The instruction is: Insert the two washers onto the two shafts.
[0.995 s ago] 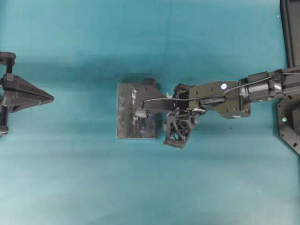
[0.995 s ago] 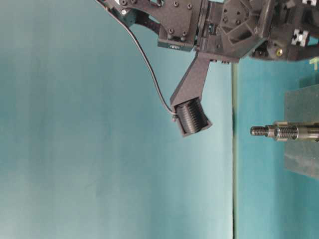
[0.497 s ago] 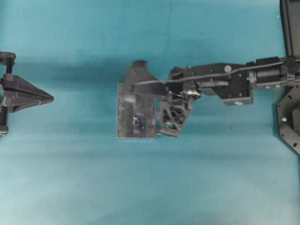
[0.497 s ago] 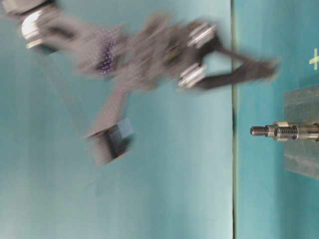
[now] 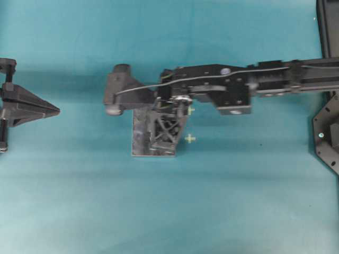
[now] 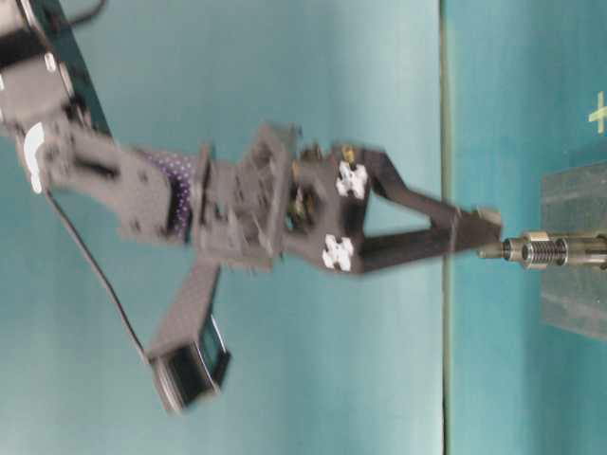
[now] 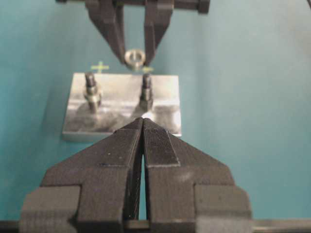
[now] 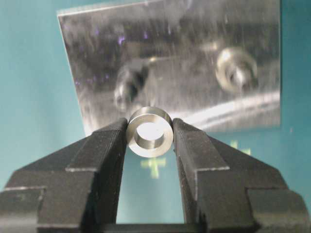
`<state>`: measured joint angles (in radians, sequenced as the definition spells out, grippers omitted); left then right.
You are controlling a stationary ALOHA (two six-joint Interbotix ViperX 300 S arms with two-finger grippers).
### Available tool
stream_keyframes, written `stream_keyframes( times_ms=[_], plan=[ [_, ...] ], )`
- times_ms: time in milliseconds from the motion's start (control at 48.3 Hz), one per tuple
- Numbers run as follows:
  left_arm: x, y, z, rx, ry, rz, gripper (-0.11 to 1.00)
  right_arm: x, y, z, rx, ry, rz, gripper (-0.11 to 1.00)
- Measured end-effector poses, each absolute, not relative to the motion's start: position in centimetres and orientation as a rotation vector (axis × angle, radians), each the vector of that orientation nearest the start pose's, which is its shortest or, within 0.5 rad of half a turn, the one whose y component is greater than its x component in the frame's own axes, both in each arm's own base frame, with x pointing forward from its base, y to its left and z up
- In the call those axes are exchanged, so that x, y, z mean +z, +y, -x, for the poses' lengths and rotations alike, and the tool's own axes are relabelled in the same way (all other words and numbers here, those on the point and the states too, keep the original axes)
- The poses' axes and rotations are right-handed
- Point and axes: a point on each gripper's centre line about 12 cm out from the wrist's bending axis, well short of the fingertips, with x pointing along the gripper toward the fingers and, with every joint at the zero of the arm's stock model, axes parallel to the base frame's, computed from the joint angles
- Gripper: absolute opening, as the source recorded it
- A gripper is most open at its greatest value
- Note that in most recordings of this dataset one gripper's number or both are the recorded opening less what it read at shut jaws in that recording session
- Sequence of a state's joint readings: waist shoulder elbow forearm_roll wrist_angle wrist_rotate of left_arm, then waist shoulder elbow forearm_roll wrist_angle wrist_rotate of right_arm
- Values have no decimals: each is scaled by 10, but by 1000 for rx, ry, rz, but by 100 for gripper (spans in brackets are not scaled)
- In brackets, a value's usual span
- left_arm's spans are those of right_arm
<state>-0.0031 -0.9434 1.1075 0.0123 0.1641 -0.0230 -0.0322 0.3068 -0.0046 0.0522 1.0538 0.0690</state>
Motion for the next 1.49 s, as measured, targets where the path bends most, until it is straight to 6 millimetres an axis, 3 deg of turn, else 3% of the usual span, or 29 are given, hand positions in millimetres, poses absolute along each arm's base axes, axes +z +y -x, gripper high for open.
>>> stream_keyframes(
  times_ms=[1492],
  plan=[
    [261, -1, -198, -1, 333, 10, 0, 181, 0, -465, -27, 1379, -120, 35]
  ],
)
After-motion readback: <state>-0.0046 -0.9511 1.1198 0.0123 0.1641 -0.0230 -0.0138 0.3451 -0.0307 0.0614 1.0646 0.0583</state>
